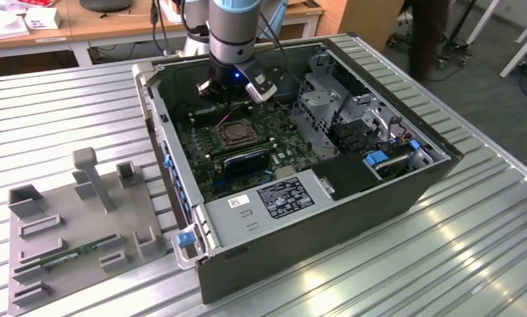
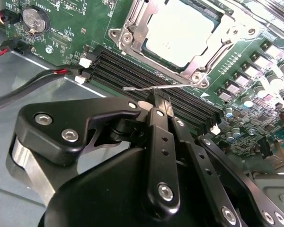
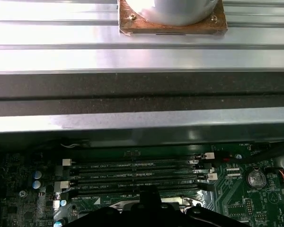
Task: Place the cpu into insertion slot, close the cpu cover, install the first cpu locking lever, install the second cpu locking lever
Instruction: 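Install the second cpu locking lever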
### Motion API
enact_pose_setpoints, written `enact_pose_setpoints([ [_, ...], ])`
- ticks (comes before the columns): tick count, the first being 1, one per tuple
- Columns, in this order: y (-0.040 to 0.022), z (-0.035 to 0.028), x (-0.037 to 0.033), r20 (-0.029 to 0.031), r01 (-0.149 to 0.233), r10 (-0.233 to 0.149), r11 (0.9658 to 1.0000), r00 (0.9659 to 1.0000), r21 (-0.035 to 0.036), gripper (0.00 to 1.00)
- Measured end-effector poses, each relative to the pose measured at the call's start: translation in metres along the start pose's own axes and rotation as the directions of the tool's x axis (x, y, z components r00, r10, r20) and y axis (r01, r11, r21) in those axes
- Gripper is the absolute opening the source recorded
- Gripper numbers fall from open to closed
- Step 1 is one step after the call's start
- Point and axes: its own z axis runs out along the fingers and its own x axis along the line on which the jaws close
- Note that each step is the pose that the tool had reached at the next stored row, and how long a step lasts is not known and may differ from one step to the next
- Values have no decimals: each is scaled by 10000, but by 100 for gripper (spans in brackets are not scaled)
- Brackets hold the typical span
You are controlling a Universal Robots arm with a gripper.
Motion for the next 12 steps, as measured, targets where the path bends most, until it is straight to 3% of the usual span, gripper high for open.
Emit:
enact_pose_setpoints([
  [12, -17, 69, -47, 0, 1, -1, 10000, 10000, 0, 11],
])
